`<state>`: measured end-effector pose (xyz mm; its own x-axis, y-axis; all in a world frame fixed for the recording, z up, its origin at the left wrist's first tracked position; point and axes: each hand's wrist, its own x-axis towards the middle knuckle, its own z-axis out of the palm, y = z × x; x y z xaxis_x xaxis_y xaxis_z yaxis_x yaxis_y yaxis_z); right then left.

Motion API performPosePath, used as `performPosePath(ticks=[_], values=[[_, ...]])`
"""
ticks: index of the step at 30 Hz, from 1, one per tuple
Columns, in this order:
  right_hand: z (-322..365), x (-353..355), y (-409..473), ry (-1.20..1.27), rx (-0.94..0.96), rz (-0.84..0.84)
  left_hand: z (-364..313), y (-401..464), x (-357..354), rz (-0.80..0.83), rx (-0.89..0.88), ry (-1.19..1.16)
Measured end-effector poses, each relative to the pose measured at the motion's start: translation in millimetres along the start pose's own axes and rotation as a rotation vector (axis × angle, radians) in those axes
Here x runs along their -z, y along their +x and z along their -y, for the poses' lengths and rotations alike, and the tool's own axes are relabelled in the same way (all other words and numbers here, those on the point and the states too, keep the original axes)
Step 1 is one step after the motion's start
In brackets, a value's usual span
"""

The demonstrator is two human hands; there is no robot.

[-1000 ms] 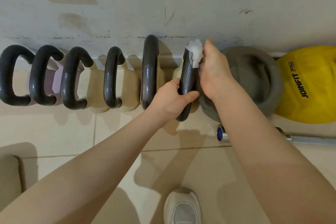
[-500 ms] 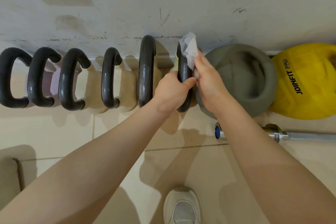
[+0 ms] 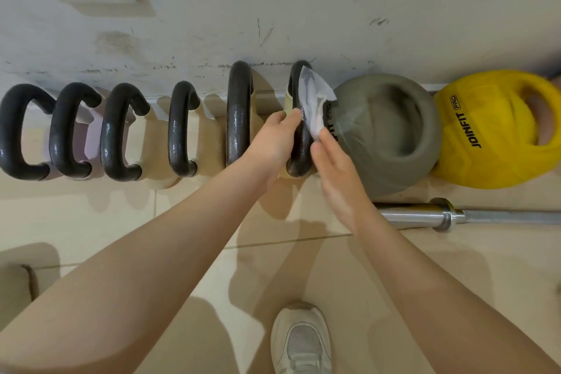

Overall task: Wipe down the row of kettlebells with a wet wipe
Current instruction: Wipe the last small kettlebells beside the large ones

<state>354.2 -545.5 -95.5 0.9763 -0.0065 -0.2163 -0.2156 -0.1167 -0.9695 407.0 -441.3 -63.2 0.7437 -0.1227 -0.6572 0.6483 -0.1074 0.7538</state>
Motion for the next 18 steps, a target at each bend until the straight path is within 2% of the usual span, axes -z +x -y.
performPosePath(ticks=[3,6,12,14,18], values=[[1.5,-0.2,0.6,-0.343,0.155,-0.311,2.4,-6.6,4.1,-0.026,-0.009,-0.037],[25.0,5.3,11.7,-0.342,0.244,-0.542,2.4,-9.9,10.6,-0.019,-0.055,-0.021],[64.6,19.4,0.4,0.118,0.242,-0.696,1.7,-17.3,19.8,0.025,-0.082,0.061],[66.4,19.9,8.4,0.119,0.21,-0.724,2.3,-18.8,17.9,0.056,-0.074,0.046],[57.3,3.5,32.5,0.025,0.003,-0.627,1.2,-20.7,14.5,0.098,-0.058,-0.037]])
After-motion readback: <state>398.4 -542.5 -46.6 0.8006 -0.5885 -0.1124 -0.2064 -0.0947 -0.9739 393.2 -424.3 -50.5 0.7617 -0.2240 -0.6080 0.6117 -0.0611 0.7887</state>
